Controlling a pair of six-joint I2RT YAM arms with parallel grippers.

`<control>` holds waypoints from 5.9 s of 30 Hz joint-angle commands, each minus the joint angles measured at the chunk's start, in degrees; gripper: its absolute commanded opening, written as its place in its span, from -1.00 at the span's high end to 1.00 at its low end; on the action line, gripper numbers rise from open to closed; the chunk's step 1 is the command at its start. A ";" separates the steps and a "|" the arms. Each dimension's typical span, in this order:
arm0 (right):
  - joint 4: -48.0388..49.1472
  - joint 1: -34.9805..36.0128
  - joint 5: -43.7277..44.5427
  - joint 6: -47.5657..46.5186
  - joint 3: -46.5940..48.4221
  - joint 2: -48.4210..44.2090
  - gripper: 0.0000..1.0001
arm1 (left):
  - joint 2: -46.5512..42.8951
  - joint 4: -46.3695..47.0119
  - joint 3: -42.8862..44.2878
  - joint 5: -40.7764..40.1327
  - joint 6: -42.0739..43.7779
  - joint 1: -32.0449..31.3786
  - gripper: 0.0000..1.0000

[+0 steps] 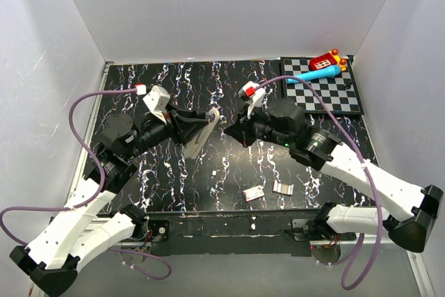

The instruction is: Unload the staples from the stapler

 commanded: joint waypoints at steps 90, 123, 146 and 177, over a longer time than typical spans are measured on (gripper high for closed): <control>-5.50 -13.24 -5.47 -0.51 -13.40 -13.48 0.97 | 22.58 -6.55 16.24 -9.03 11.60 -4.70 1.00; 6.37 -13.32 -13.65 9.69 -25.97 -10.06 0.91 | 75.41 -31.51 52.37 -22.14 6.33 18.41 1.00; 9.36 -13.33 -16.72 10.22 -25.80 -4.69 0.69 | 80.25 -29.15 51.14 -24.08 8.34 20.79 0.07; -15.59 -13.85 8.31 8.21 -8.67 -6.81 -0.24 | 34.11 -8.12 18.01 -10.08 -9.97 20.87 -0.96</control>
